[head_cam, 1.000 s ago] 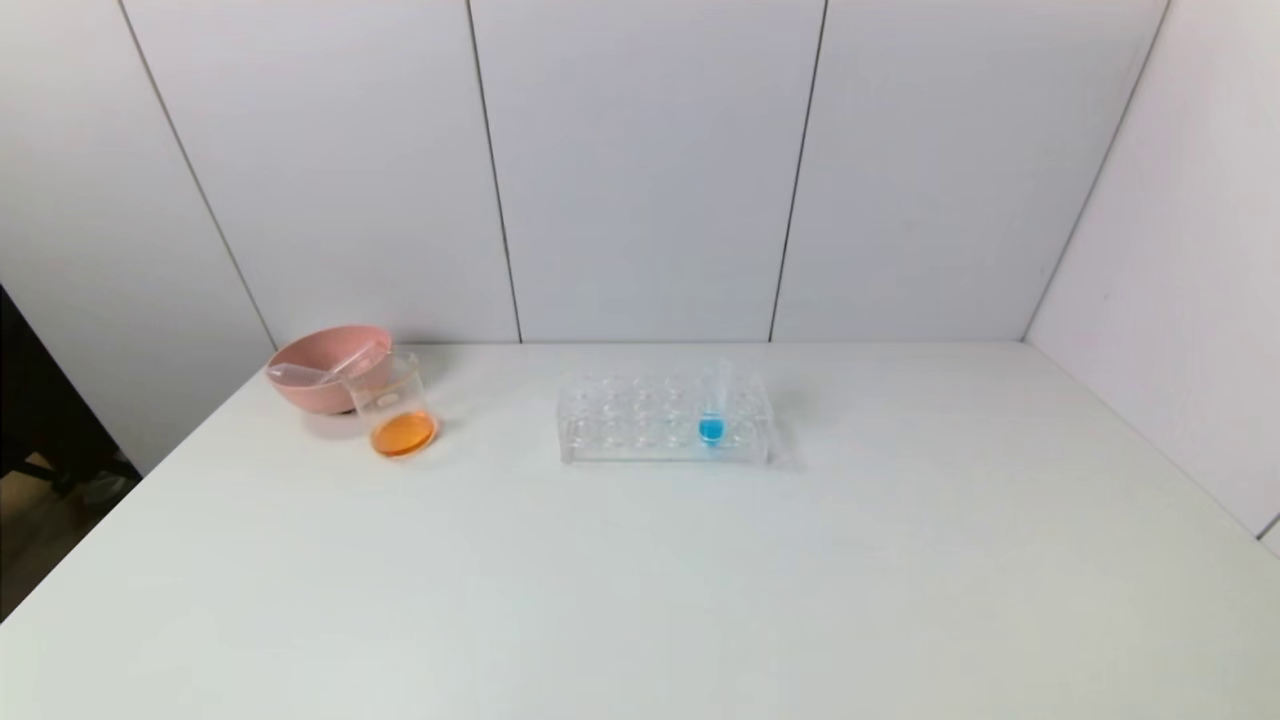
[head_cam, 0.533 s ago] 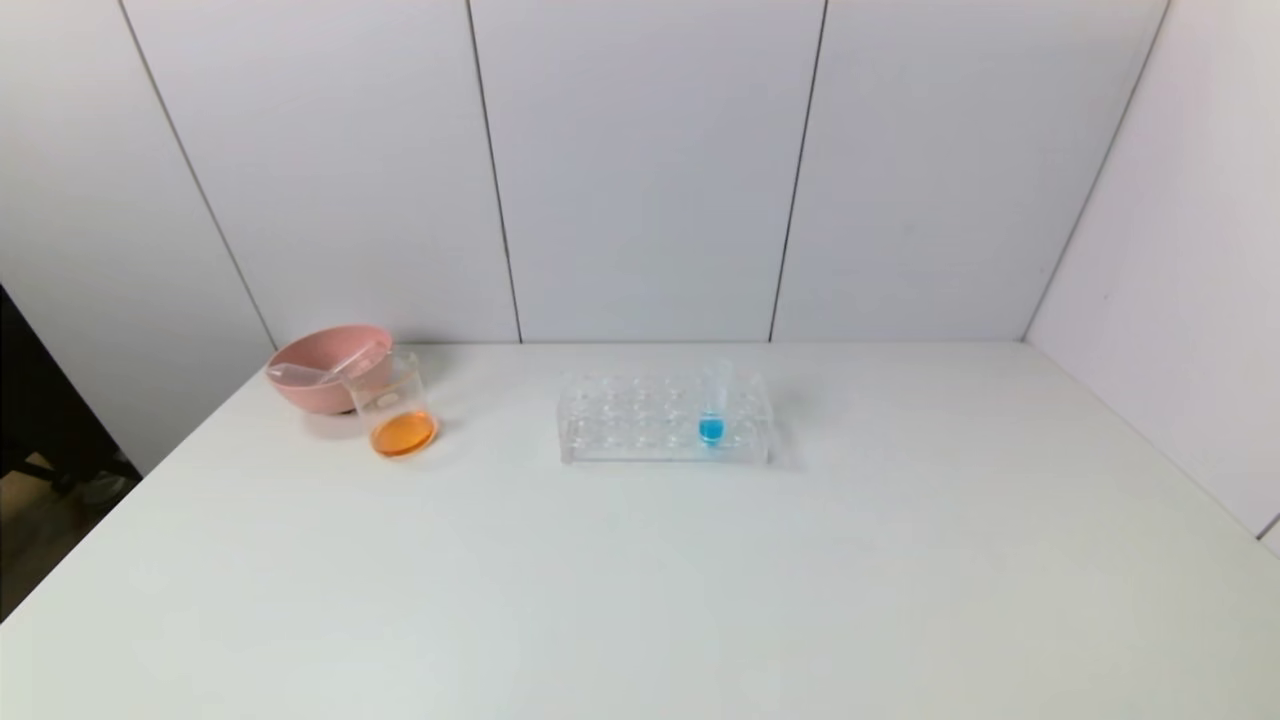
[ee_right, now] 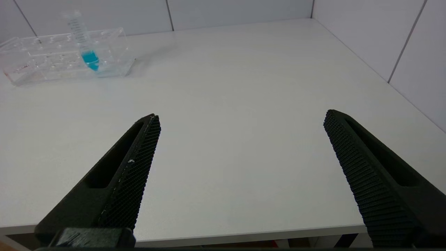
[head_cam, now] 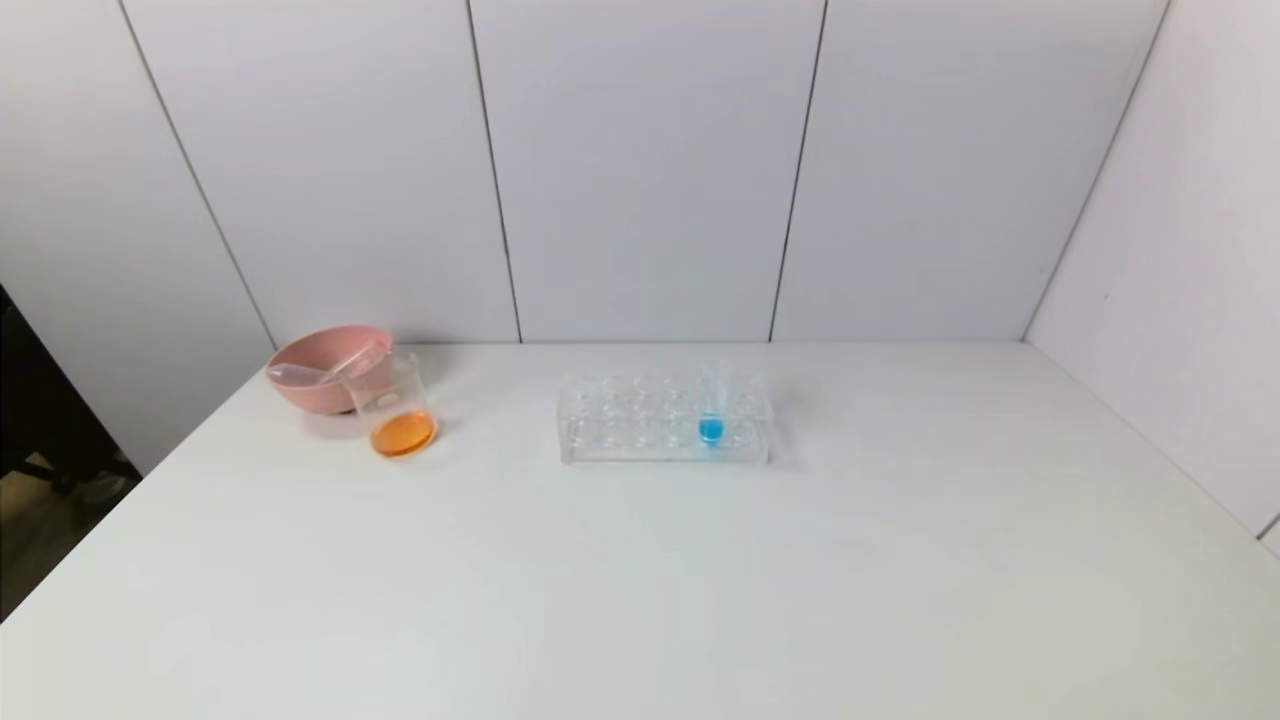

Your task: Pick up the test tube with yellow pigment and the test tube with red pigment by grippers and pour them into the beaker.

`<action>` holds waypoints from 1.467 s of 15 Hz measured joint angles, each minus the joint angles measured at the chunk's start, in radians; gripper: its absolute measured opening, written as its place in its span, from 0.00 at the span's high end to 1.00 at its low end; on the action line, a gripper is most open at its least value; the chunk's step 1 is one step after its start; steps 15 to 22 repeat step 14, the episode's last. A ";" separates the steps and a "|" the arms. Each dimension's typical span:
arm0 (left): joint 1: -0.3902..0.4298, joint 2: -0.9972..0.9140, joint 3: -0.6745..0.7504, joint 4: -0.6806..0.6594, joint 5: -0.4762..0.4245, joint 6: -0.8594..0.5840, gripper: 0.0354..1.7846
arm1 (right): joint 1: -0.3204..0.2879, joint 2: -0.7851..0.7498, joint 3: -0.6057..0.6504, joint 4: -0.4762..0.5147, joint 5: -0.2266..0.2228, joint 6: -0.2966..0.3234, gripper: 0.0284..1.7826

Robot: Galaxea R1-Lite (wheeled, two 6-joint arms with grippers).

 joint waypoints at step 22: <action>0.000 0.000 0.000 0.000 0.000 0.000 0.01 | 0.001 0.000 0.000 0.004 0.002 -0.015 0.04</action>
